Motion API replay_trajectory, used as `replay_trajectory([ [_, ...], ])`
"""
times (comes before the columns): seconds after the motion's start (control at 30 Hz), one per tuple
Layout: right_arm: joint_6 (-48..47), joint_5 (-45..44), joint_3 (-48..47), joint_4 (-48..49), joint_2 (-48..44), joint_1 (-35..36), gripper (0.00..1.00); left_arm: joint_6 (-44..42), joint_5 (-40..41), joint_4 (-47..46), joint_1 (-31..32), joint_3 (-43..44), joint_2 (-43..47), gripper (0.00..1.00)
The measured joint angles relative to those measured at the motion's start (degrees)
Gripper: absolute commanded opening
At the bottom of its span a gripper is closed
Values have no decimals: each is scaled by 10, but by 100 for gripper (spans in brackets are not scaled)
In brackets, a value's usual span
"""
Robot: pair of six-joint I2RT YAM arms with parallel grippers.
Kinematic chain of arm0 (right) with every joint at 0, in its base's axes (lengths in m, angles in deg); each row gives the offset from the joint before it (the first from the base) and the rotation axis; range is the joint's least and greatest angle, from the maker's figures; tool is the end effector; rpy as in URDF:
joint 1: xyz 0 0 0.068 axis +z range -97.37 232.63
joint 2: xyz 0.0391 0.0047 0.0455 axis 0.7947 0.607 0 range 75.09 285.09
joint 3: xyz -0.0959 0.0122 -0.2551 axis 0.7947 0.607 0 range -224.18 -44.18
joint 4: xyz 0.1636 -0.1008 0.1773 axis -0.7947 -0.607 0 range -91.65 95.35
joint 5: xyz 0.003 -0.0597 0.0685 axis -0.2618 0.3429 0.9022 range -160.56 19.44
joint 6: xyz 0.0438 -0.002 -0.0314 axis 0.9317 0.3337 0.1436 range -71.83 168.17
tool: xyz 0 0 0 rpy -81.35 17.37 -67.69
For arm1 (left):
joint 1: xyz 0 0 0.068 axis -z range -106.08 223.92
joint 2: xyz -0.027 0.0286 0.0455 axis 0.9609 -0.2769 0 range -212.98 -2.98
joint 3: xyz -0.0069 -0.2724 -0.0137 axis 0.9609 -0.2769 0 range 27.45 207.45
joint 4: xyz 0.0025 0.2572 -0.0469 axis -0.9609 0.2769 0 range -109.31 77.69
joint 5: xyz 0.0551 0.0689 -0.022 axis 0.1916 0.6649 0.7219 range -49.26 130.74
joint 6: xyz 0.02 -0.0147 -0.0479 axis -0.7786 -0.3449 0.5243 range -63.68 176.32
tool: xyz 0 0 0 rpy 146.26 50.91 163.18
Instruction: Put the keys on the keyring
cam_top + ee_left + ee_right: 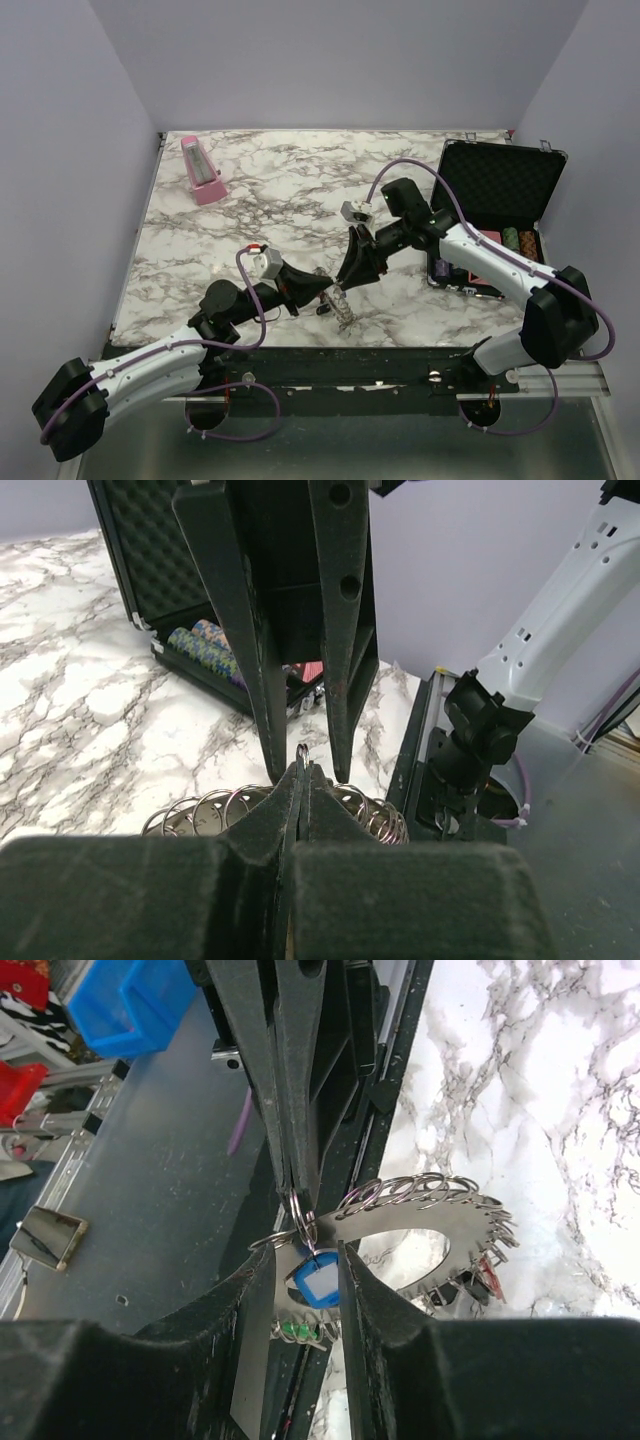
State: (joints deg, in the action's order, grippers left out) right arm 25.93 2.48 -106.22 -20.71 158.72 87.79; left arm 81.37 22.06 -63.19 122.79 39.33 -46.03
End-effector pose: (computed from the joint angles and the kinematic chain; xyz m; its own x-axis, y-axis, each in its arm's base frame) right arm 0.2235 0.1993 0.2791 -0.2963 -0.3438 -0.8911 -0.8717 -0.2838 0.3994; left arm 0.1051 -0.1377 0.2419 -0.2582 -0.3142 -0.9136 0.8938 0.2812 -0.3493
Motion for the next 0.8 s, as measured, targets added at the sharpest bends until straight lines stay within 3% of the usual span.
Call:
replay_trajectory([
  [0.4, 11, 24, 21, 37, 0, 0, 35, 15, 3, -47, 0, 0, -35, 0],
  [0.8, 15, 23, 21, 42, 0, 0, 17, 21, 3, -62, 4, -6, -40, 0],
])
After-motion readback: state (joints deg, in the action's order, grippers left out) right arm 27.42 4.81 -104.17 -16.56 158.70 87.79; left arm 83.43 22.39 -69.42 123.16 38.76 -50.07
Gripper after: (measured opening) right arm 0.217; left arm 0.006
